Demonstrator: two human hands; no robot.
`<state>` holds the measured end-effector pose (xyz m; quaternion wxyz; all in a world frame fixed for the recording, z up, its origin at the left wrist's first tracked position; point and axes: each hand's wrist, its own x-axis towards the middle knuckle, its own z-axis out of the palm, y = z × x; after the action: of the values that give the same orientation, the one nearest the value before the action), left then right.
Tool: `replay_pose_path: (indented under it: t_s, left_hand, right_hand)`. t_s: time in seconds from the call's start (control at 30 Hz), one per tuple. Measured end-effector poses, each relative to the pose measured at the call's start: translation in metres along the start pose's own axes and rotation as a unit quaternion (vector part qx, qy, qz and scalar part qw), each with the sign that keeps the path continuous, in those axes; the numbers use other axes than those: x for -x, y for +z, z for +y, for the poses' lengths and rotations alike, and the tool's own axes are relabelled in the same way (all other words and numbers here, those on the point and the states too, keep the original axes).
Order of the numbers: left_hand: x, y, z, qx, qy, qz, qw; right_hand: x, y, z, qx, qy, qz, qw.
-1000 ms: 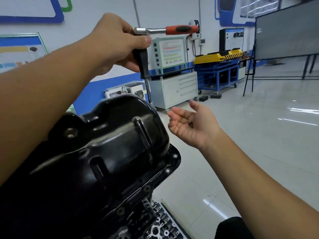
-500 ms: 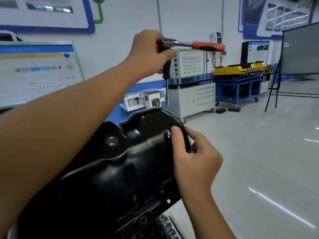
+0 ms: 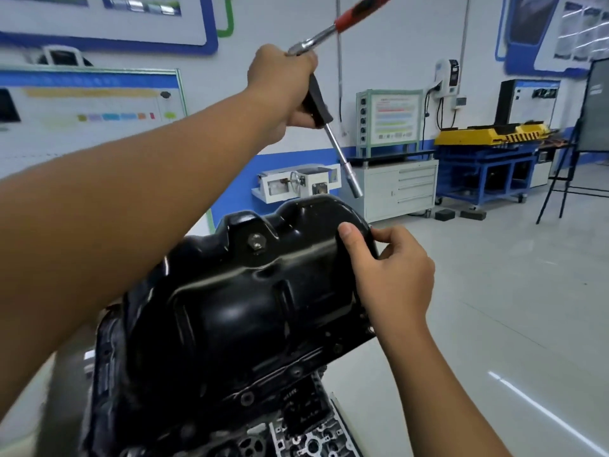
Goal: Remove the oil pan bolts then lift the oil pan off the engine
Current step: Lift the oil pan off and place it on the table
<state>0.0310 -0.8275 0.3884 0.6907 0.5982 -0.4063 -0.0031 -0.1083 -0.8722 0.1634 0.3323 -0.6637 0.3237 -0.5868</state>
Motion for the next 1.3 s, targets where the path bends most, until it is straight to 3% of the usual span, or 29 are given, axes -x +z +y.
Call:
replay_pose_path:
  t_s: [0.2,0.47,0.67,0.8,0.93,1.03,1.17,1.3]
  left_hand:
    - [0.038,-0.061,-0.001,0.045,-0.109,0.043,0.992]
    - [0.145,-0.171,-0.033,0.015,-0.229,0.113,0.967]
    - [0.207,-0.194,-0.081,0.014,-0.213,0.191,0.958]
    - [0.216,-0.189,-0.086,0.013,-0.188,0.198,0.962]
    - [0.225,-0.190,-0.097,-0.023,-0.224,0.200,0.954]
    - [0.223,-0.186,-0.101,-0.046,-0.221,0.220,0.949]
    - [0.207,-0.188,-0.104,-0.085,-0.219,0.206,0.950]
    - [0.174,-0.190,-0.116,-0.087,-0.194,0.216,0.953]
  right_hand:
    - [-0.015,-0.005,-0.012,-0.050,0.060,-0.064,0.995]
    - [-0.036,-0.017,-0.024,-0.063,0.126,-0.188,0.972]
    - [-0.037,-0.016,-0.018,-0.090,0.169,-0.243,0.951]
    - [-0.042,-0.014,-0.009,-0.090,0.189,-0.301,0.930]
    - [-0.051,-0.010,-0.001,-0.091,0.166,-0.367,0.911]
    - [-0.056,-0.002,0.003,-0.154,0.168,-0.413,0.882]
    - [-0.062,0.014,0.012,-0.241,0.211,-0.417,0.851]
    - [-0.077,0.031,0.016,-0.268,0.220,-0.412,0.843]
